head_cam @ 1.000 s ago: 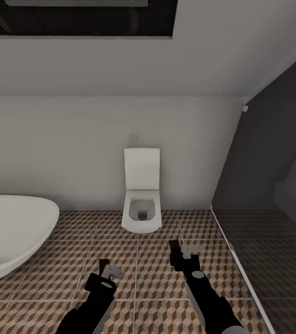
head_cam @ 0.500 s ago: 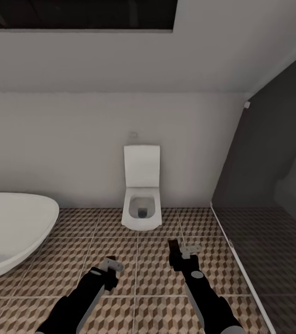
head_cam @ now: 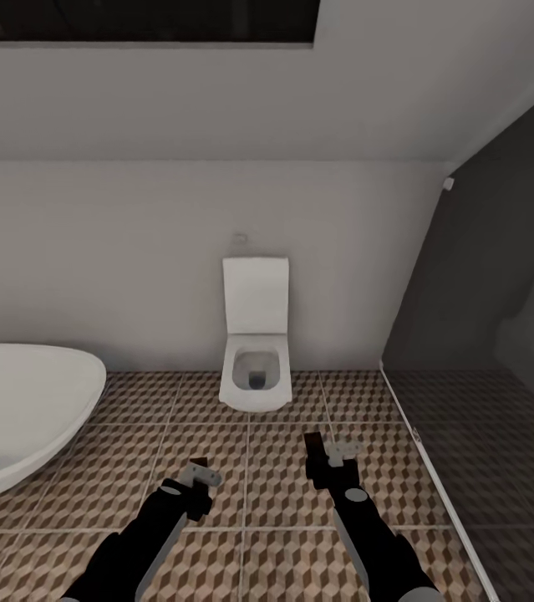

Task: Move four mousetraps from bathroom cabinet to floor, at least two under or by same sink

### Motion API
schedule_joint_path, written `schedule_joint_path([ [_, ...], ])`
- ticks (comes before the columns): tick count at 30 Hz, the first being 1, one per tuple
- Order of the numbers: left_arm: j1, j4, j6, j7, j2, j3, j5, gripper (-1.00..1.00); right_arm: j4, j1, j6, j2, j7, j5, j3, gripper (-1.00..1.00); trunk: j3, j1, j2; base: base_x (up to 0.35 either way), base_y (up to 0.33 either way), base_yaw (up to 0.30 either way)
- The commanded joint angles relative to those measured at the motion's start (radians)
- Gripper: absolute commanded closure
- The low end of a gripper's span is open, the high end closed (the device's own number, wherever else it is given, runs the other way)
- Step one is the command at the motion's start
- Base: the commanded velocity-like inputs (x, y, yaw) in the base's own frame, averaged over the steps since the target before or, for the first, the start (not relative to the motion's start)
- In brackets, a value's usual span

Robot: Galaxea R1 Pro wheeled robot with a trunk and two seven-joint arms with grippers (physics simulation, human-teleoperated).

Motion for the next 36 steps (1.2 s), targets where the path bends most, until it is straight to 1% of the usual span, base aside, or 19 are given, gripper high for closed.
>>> schedule_joint_path([
  [1, -0.001, -0.002, 0.005, 0.008, 0.001, -0.005, 0.005, 1.00, -0.002, 0.000, 0.009, 0.000, -0.007, 0.008, 0.003, 1.00, -0.003, 0.000, -0.001, 0.000, 0.000, 0.000],
  [20, -0.001, -0.001, 0.005, 0.009, -0.003, -0.008, 0.006, 1.00, -0.002, 0.000, 0.009, -0.001, -0.008, 0.008, 0.003, 1.00, -0.032, 0.000, -0.001, 0.000, 0.000, 0.000],
  [36, -0.001, -0.001, 0.005, 0.009, -0.006, -0.009, 0.006, 1.00, -0.002, 0.000, 0.008, 0.001, -0.008, 0.008, 0.003, 1.00, -0.106, 0.062, -0.113, 0.000, 0.000, 0.000],
])
